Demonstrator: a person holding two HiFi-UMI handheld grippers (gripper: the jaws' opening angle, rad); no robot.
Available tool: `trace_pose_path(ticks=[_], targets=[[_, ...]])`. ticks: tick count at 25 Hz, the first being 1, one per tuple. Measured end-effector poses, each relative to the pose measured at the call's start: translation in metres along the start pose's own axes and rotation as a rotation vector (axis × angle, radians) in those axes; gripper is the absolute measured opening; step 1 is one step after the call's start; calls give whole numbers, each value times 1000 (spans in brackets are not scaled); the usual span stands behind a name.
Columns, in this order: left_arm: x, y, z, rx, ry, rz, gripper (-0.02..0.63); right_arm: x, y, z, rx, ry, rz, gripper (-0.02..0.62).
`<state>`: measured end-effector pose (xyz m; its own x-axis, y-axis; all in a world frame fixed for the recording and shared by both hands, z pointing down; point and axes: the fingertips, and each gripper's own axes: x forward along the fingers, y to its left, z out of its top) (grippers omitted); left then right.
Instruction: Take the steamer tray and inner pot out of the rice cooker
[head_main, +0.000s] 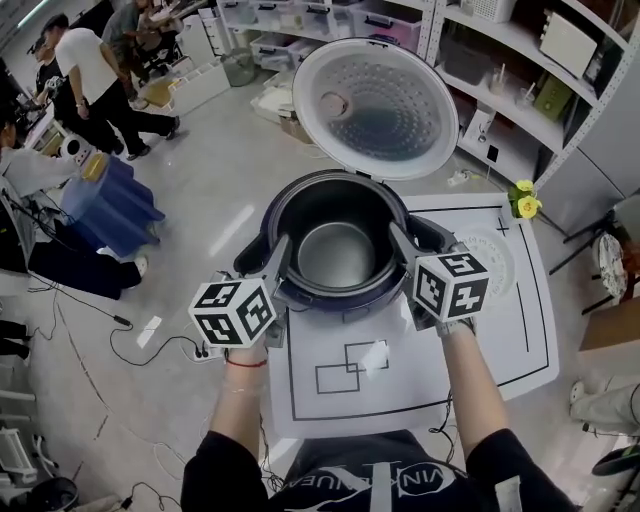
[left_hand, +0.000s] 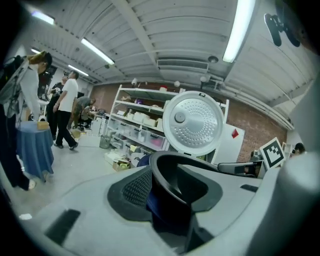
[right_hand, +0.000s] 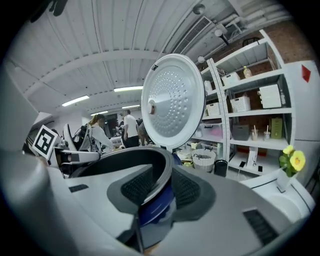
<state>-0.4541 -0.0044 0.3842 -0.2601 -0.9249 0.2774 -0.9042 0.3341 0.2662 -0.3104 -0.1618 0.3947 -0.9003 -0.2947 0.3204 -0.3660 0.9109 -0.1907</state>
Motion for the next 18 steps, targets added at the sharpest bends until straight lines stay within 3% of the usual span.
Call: trace_pose_path(ticks=[5,10,18], targets=[[-6,2,3,-43,-52,53,129,-7,-1,3,133,-81,27,83],[-14,-2,18,-81,-127,75,109,-16,1,10,131,-123,27,71],[-35,-15,49,-67,-232,83,97,-38,11,50,122,-262,61,63]])
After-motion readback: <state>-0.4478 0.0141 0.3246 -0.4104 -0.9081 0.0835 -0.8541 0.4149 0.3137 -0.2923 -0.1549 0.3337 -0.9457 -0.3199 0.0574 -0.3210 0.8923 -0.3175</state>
